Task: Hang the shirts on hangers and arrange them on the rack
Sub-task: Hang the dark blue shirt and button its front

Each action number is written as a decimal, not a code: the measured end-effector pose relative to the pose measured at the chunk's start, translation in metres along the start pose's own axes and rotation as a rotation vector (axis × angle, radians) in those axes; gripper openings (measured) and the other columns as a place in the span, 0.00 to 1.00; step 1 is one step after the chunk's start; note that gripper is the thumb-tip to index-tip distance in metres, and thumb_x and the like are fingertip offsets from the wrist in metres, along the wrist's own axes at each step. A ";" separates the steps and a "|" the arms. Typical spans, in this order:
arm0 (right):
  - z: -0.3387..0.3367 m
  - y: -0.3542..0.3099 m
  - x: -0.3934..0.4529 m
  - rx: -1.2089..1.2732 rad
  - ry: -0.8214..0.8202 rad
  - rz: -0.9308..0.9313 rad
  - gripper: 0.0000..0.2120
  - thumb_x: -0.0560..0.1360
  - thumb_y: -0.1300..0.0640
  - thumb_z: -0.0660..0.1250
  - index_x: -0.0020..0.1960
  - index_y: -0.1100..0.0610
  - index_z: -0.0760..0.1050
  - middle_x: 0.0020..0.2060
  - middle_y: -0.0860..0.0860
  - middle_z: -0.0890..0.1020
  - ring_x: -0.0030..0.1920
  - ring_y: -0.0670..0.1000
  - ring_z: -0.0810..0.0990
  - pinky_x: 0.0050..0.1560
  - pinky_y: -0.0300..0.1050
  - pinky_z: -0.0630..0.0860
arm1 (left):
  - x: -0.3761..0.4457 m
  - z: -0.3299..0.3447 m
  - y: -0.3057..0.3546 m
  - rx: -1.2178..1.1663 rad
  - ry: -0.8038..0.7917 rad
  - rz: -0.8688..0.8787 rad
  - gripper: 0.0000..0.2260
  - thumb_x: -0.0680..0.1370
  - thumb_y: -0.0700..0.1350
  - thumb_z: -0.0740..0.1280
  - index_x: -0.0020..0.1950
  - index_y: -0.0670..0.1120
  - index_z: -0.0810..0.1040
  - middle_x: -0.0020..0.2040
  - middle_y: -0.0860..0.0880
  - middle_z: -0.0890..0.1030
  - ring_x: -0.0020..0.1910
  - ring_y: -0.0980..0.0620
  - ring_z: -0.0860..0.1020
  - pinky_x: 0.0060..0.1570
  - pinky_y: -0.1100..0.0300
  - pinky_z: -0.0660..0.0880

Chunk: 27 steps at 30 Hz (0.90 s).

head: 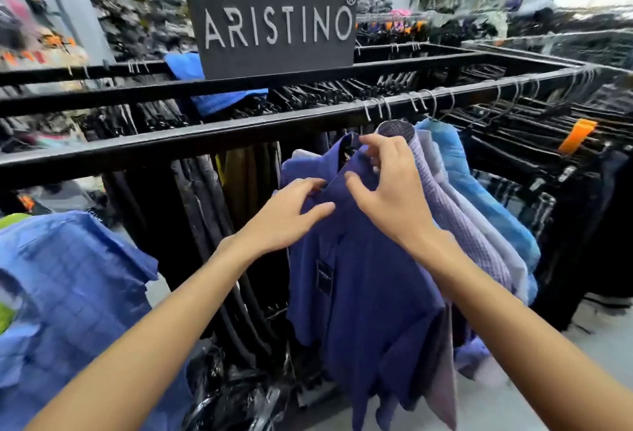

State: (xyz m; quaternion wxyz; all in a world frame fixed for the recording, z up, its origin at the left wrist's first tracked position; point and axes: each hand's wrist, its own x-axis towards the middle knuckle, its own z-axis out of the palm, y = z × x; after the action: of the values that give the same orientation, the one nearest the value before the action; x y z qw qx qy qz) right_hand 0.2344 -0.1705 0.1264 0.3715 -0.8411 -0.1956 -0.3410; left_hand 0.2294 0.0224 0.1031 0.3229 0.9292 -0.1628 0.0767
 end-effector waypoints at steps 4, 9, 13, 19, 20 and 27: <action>-0.013 0.020 -0.001 -0.060 -0.165 0.063 0.25 0.71 0.57 0.77 0.65 0.61 0.75 0.53 0.53 0.74 0.53 0.53 0.76 0.61 0.44 0.72 | 0.005 0.010 -0.007 -0.013 -0.087 0.010 0.11 0.82 0.54 0.66 0.40 0.53 0.75 0.32 0.62 0.76 0.32 0.63 0.72 0.36 0.62 0.65; -0.015 0.011 0.006 0.073 -0.327 0.037 0.17 0.73 0.58 0.75 0.61 0.58 0.80 0.48 0.51 0.86 0.46 0.48 0.83 0.51 0.46 0.80 | -0.017 -0.007 -0.009 -0.051 -0.065 0.111 0.21 0.80 0.61 0.60 0.40 0.45 0.72 0.36 0.44 0.75 0.35 0.59 0.69 0.41 0.50 0.71; 0.002 -0.013 0.006 0.235 -0.467 -0.018 0.13 0.73 0.59 0.77 0.57 0.58 0.81 0.42 0.49 0.86 0.40 0.45 0.83 0.44 0.39 0.79 | -0.045 -0.029 -0.015 -0.031 -0.082 0.083 0.18 0.80 0.60 0.63 0.44 0.45 0.74 0.37 0.44 0.76 0.35 0.54 0.71 0.41 0.47 0.72; 0.032 -0.051 0.006 0.519 -0.644 -0.042 0.12 0.78 0.58 0.73 0.59 0.61 0.81 0.47 0.50 0.87 0.43 0.41 0.83 0.50 0.37 0.80 | -0.078 -0.073 -0.013 -0.019 0.140 0.012 0.15 0.79 0.61 0.65 0.43 0.51 0.76 0.36 0.54 0.79 0.34 0.55 0.74 0.37 0.57 0.72; 0.035 -0.055 0.006 0.518 -0.675 -0.076 0.12 0.79 0.58 0.71 0.61 0.61 0.81 0.49 0.51 0.87 0.46 0.42 0.84 0.51 0.38 0.80 | -0.081 -0.080 -0.012 -0.003 0.163 0.011 0.13 0.81 0.57 0.66 0.41 0.51 0.75 0.33 0.53 0.76 0.32 0.56 0.71 0.35 0.60 0.69; 0.040 -0.076 0.024 0.217 -0.543 -0.582 0.27 0.72 0.53 0.78 0.69 0.51 0.75 0.62 0.46 0.77 0.42 0.40 0.77 0.50 0.32 0.72 | -0.103 -0.122 0.005 0.185 0.070 0.020 0.11 0.77 0.57 0.70 0.46 0.49 0.78 0.35 0.52 0.75 0.32 0.56 0.69 0.33 0.62 0.66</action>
State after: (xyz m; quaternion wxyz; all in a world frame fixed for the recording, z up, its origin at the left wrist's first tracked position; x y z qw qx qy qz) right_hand 0.2240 -0.0890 0.1617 0.2812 -0.7660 -0.5510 -0.1750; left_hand 0.1268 0.1211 0.1749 0.2405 0.9501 -0.1527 0.1272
